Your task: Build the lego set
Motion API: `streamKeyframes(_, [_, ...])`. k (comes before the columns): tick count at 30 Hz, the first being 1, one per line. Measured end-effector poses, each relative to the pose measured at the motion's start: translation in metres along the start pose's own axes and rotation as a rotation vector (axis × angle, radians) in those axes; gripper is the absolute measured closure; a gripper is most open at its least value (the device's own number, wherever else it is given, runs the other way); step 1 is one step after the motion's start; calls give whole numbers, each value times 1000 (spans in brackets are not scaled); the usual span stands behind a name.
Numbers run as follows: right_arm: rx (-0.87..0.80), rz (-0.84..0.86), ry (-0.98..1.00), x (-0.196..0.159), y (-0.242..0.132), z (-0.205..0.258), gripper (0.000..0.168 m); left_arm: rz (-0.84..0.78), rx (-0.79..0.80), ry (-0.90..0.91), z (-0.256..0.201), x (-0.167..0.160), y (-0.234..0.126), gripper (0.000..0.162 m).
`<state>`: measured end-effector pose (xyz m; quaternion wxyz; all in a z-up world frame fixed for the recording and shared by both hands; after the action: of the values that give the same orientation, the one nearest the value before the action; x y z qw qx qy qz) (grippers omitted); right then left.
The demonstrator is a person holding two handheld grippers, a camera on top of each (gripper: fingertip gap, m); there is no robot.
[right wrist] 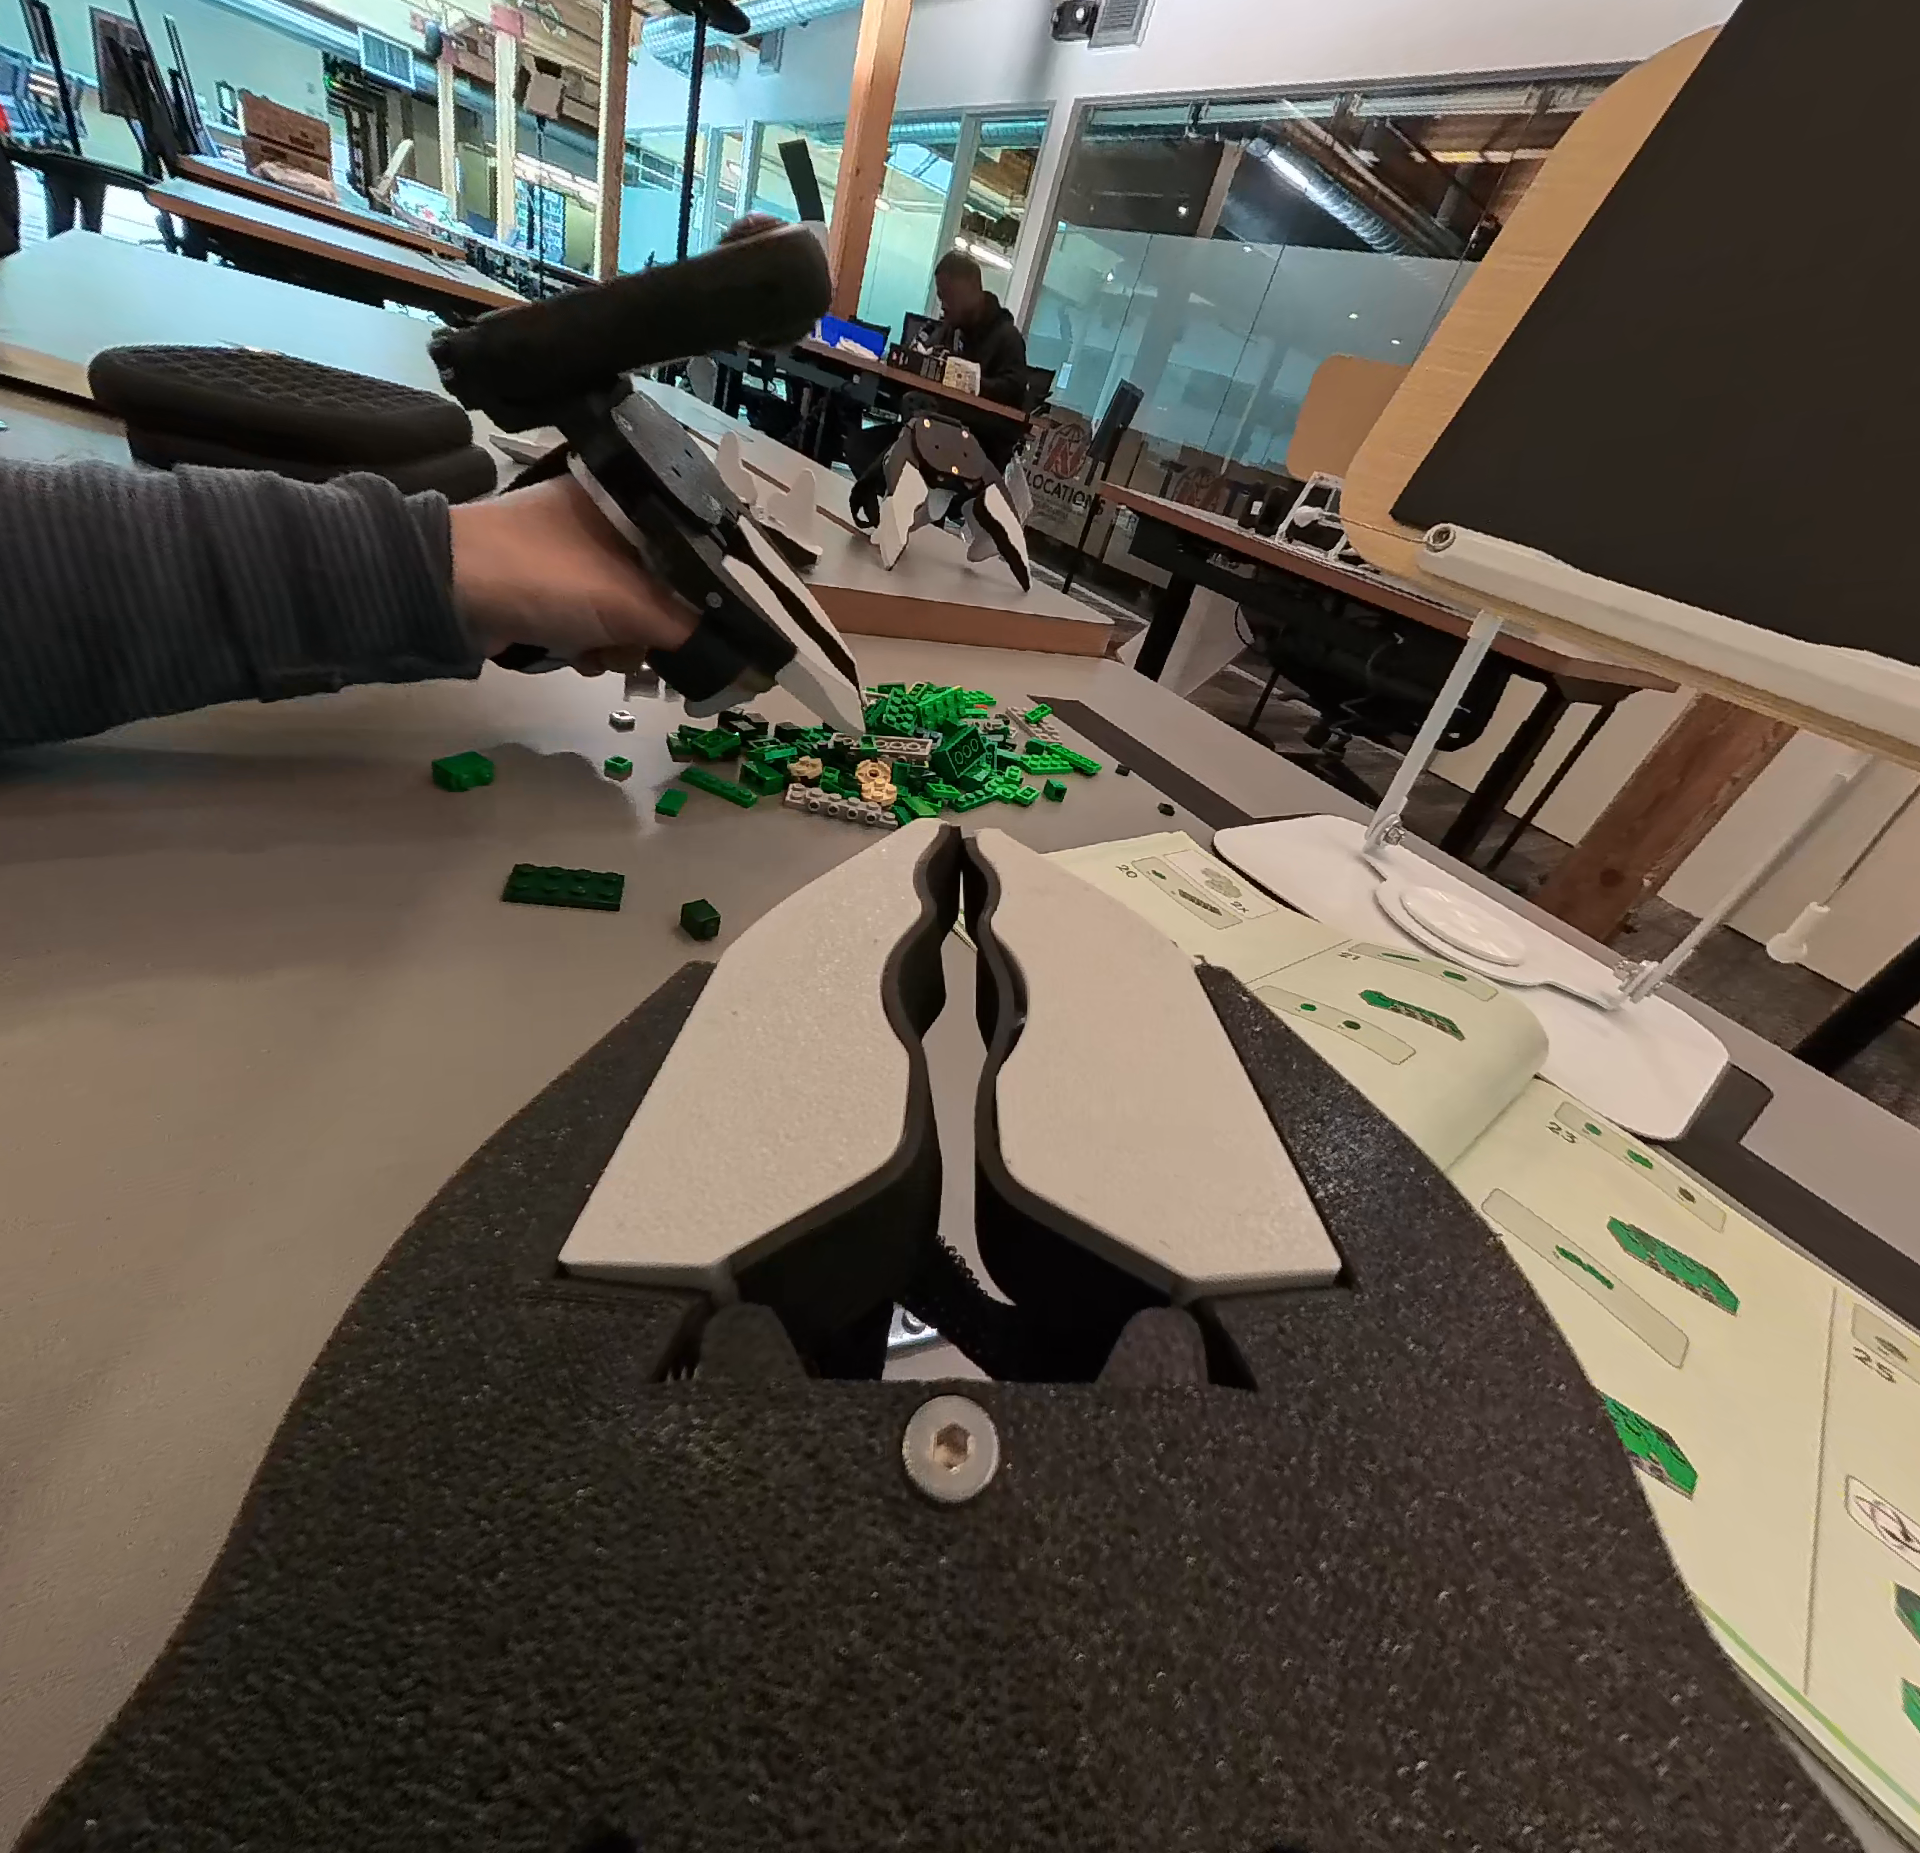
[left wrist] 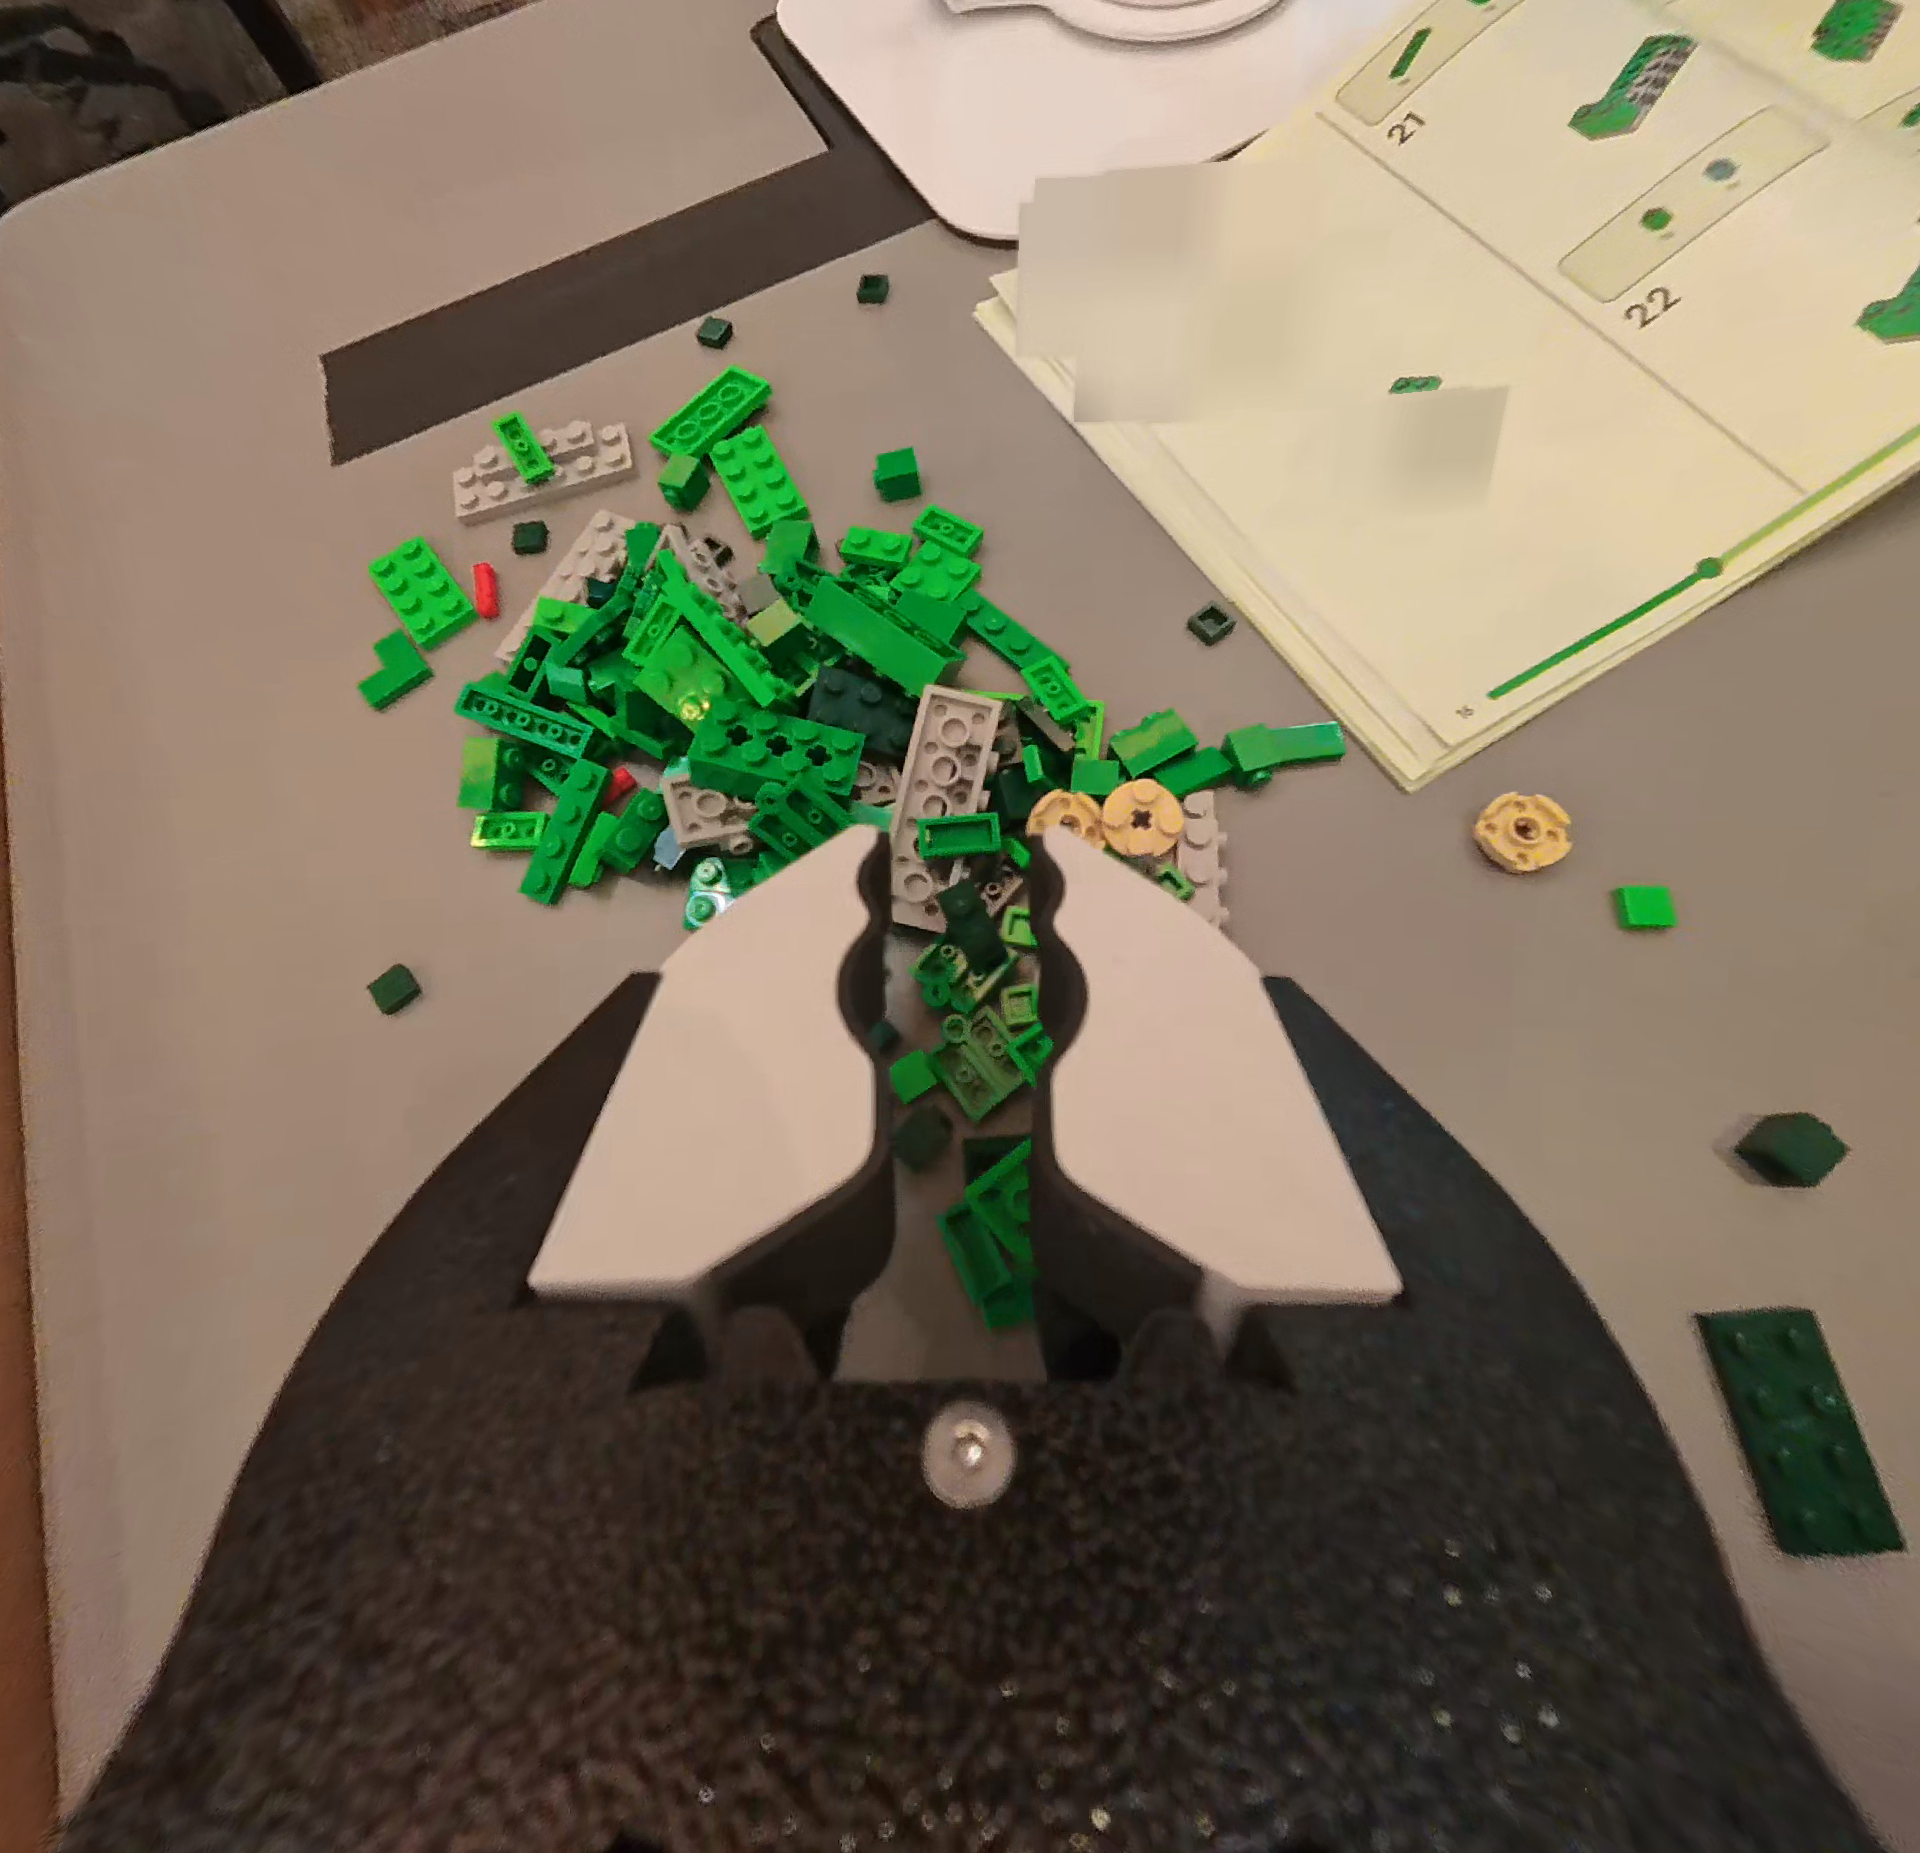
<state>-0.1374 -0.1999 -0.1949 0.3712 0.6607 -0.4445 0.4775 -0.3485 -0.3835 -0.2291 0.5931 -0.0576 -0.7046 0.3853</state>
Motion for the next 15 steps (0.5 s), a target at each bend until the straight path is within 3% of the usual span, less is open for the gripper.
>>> streamKeyframes(15, [5, 2, -5, 0, 0, 1, 168, 118, -44, 37, -12, -14, -1, 141])
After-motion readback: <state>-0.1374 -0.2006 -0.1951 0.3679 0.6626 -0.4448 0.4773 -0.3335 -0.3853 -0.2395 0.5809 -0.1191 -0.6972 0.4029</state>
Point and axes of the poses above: each gripper's, where its closed fingertips meet, y out along the fingers, x out of its top, z = x × y across the jaws, the point moved 6 cm from there along -y, back along the fingers, and after that the axes turned 8 degrees about -x, right-handed, at the moved point
